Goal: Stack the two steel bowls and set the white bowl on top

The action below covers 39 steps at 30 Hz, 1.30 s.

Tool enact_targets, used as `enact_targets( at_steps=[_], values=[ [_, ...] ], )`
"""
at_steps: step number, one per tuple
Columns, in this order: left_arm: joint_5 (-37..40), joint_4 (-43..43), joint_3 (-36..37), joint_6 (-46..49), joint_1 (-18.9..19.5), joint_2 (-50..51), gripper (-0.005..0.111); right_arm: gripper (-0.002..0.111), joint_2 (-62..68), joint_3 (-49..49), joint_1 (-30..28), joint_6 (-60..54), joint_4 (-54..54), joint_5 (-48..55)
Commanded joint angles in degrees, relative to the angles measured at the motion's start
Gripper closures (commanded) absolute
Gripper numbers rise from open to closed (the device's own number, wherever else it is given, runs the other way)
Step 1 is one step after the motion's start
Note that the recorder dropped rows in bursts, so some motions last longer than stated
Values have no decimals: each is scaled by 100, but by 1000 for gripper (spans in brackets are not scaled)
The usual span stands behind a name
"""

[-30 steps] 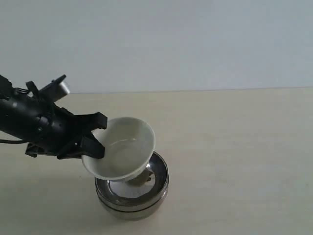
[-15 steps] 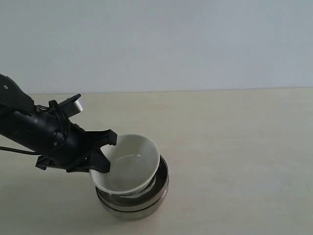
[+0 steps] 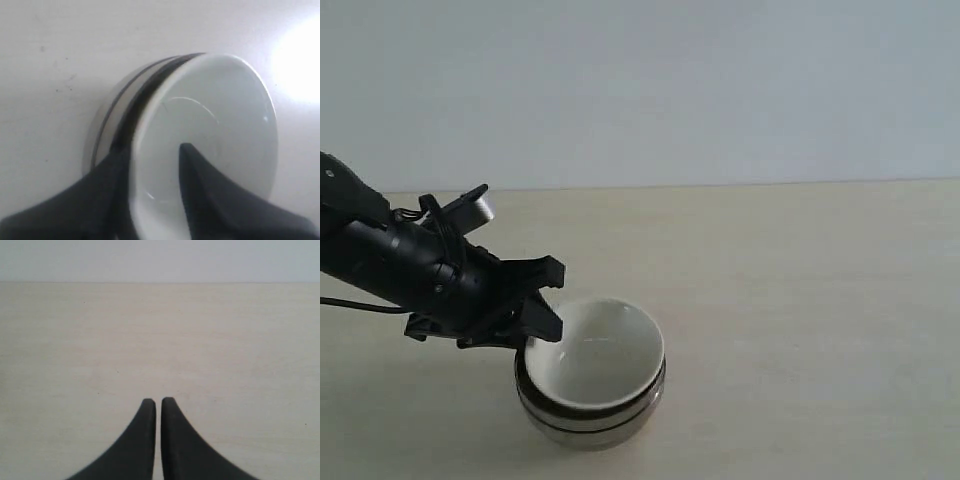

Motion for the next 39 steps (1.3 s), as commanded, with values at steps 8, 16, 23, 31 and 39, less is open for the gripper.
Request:
enact_targets(
  at_steps=[8, 16, 23, 31, 39],
  values=[
    [186, -184, -14, 70, -22, -3, 56, 108, -36, 2, -37, -4, -18, -18],
    [689, -172, -305, 70, -22, -143, 57, 108, -36, 2, -37, -4, -18, -18],
    [757, 126, -355, -88, -11, -402, 57, 108, -36, 2, -37, -4, -18, -18],
    [932, 1003, -355, -686, -11, -422, 57, 108, -36, 2, -37, -4, -18, -18],
    [1253, 844, -355, -660, -24, -436, 57, 108, -36, 2, -37, -4, -18, -18]
  ],
)
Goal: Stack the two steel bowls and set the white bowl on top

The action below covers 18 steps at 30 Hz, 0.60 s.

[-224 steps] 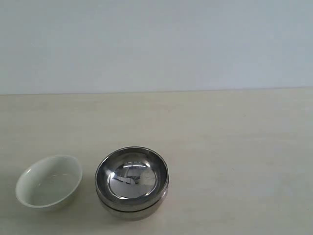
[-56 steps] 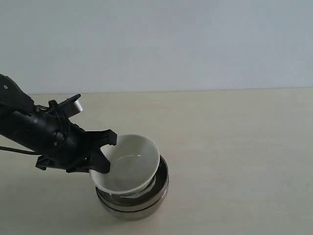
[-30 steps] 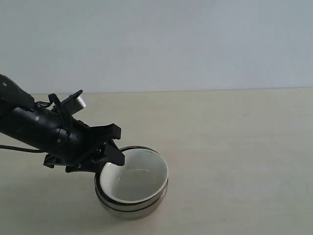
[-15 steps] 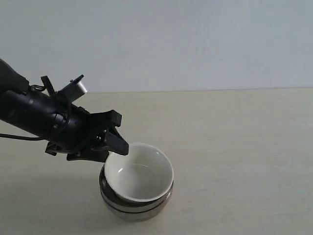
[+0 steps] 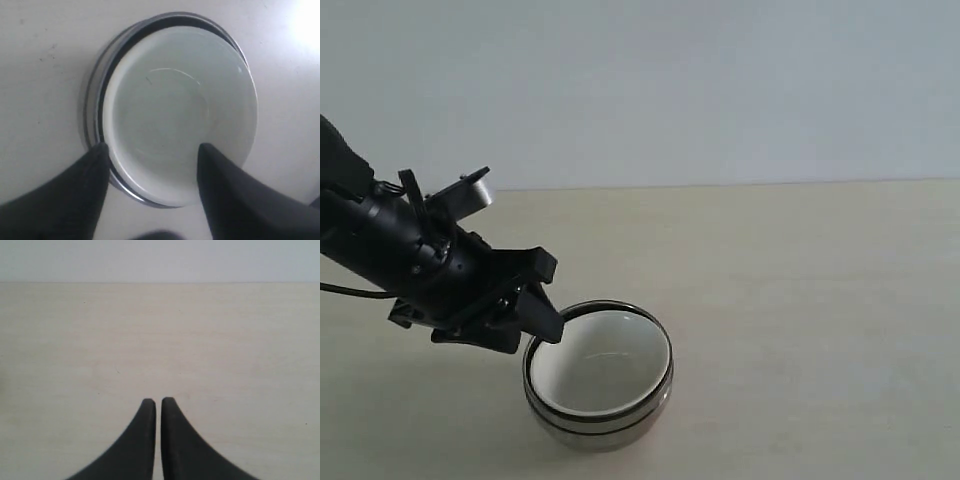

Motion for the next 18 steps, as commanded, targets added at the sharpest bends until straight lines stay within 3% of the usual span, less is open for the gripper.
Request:
enact_targets(
  at_steps=[1, 4, 6, 9, 18],
  values=[
    [175, -159, -25, -22, -54, -61, 57, 108, -36, 2, -37, -16, -18, -18],
    [54, -159, -25, -22, -237, -24, 63, 108, -36, 2, -37, -16, -18, -18],
    [-59, -309, -25, 108, -498, 22, 81, 108, -36, 2, -37, -16, -18, -18],
    [-104, -446, -25, 328, -657, 35, 89, 108, -36, 2, -37, -16, -18, -18],
    [-1098, -601, -48, 330, -1202, 358, 89, 108, -36, 2, -37, -16, -18, -18]
  ],
)
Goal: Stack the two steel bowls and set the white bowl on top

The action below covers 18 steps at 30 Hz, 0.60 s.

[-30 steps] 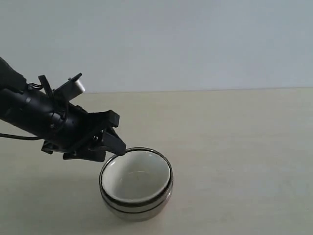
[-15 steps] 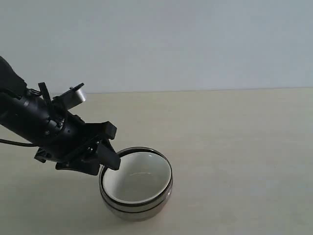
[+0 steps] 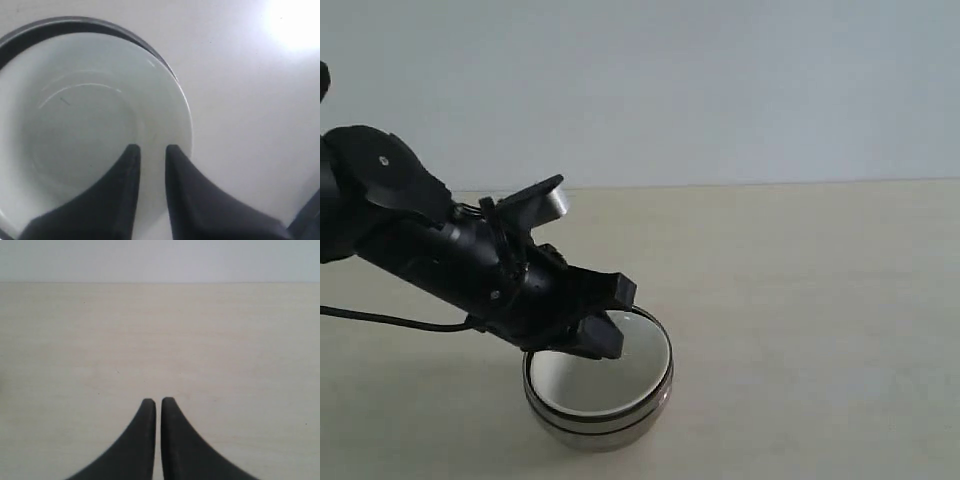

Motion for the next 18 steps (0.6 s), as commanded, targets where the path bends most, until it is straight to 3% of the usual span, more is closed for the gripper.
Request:
enact_targets(
  at_steps=[1, 12, 18],
  values=[
    [-171, -99, -39, 26, -107, 336, 89, 108, -36, 2, -37, -16, -18, -18],
    [82, -136, -39, 126, -107, 552, 89, 108, -36, 2, -37, -16, -18, -18],
    [765, -178, -479, 198, -107, 531, 89, 108, -36, 2, -37, -16, -18, -18]
  ],
)
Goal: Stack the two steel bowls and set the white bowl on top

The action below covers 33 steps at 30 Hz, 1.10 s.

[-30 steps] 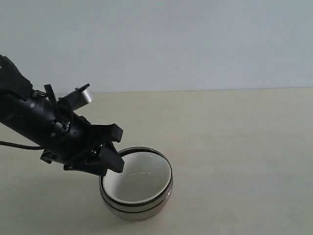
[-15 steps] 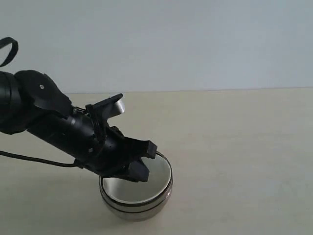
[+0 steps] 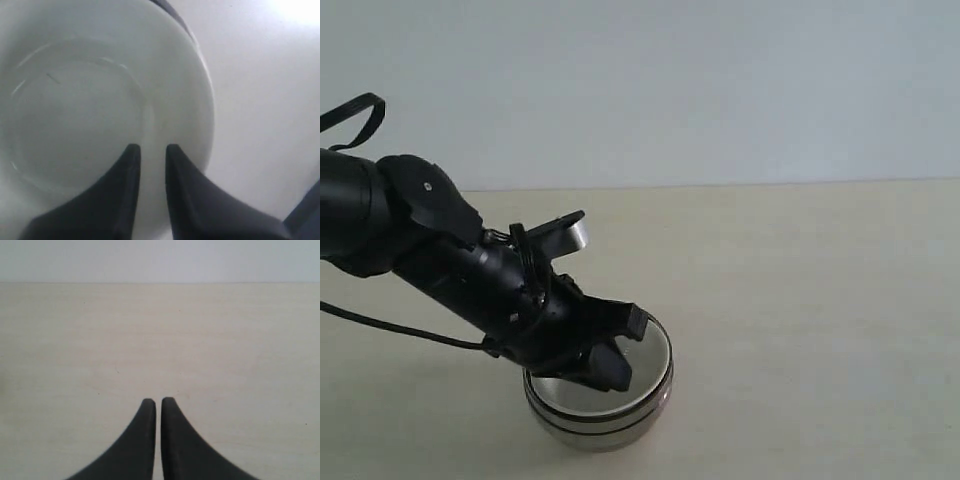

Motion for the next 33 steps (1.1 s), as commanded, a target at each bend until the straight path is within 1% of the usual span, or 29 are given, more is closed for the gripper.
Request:
enact_targets(
  at_steps=[1, 10, 20, 33],
  values=[
    [505, -117, -323, 58, -37, -63, 89, 108, -25, 2, -37, -16, -18, -18],
    [536, -95, -384, 58, -104, -26, 89, 108, -25, 2, -37, -16, -18, -18],
    [703, -145, -361, 47, -104, 196, 89, 108, -25, 2, -37, -16, -18, -18],
    [703, -135, -361, 47, -104, 210, 89, 108, -25, 2, -37, -16, -18, -18]
  ],
)
